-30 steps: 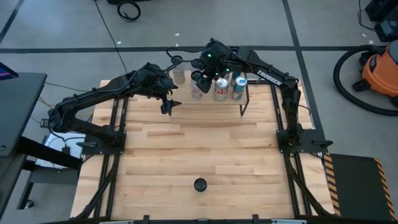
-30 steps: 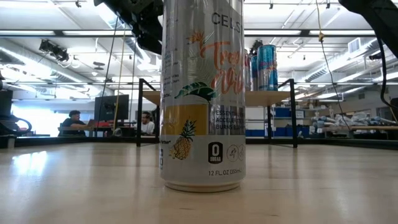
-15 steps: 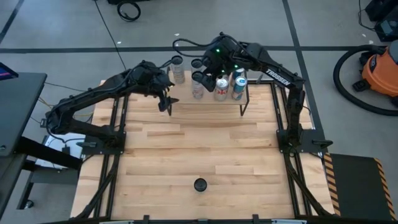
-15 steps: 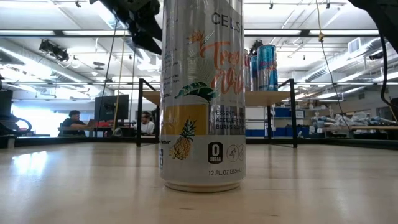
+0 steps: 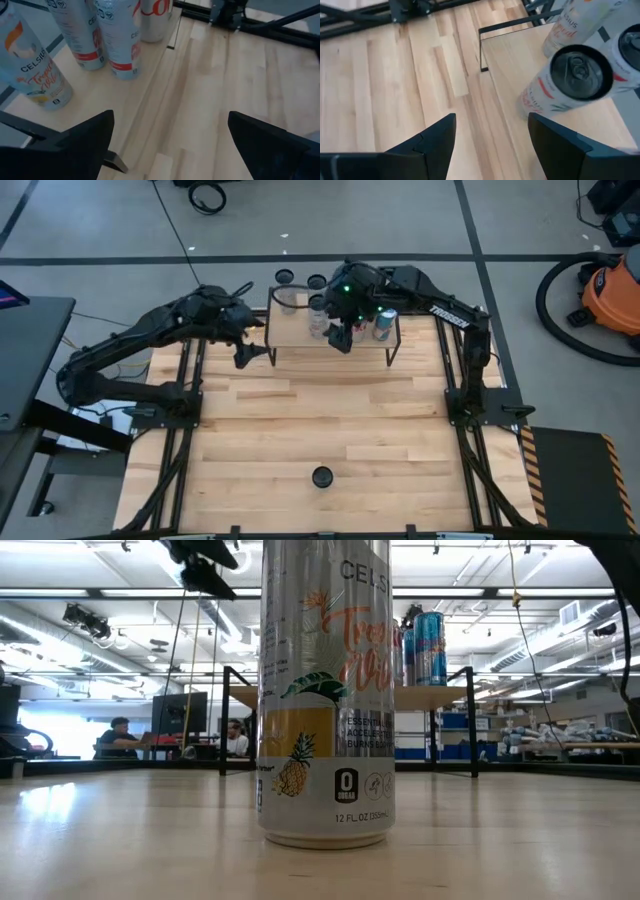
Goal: Place canned beverage on shelf
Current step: Put the white soda can aligned with the other white soda can on the shelf
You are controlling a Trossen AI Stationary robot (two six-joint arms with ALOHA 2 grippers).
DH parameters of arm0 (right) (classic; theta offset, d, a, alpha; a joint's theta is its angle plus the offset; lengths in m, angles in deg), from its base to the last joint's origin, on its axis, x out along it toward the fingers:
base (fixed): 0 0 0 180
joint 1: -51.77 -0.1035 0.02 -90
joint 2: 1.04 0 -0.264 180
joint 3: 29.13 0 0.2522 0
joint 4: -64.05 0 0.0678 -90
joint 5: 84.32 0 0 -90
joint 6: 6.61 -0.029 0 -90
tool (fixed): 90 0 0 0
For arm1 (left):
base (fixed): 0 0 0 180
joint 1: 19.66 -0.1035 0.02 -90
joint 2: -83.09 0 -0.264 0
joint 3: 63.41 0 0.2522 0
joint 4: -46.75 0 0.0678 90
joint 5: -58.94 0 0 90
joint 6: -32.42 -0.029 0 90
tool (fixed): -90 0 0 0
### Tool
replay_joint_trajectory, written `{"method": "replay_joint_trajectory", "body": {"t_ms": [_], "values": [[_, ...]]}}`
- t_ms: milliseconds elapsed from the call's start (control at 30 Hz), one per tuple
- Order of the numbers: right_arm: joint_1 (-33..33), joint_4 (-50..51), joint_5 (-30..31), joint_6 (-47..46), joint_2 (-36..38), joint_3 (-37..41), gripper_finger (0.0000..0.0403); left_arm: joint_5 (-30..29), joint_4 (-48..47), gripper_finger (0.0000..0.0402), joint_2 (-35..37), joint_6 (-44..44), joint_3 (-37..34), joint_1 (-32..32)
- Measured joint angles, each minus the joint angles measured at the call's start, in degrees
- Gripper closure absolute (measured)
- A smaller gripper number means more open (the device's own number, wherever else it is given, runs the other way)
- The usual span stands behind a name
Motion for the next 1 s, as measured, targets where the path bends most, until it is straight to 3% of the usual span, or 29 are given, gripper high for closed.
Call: {"method": "replay_joint_trajectory", "body": {"t_ms": [100,533,767,1000], "values": [[-1.0,-0.1,0.4,-2.4,0.0,0.0,0.0147,0.0,-1.4,0.0008,2.1,1.4,0.0,0.9],[-2.2,-0.4,-12.9,-7.0,-0.2,0.0,0.0147,0.0,-7.4,0.0008,5.7,3.9,0.0,4.1],[-5.5,-0.9,-13.0,-0.9,-0.2,0.0,0.0141,0.0,-7.4,0.0008,5.7,5.6,0.0,4.1],[-10.4,-0.9,-11.2,-5.0,-0.3,0.0,0.0114,-0.4,-7.4,0.0008,5.7,5.7,0.0,4.0]]}}
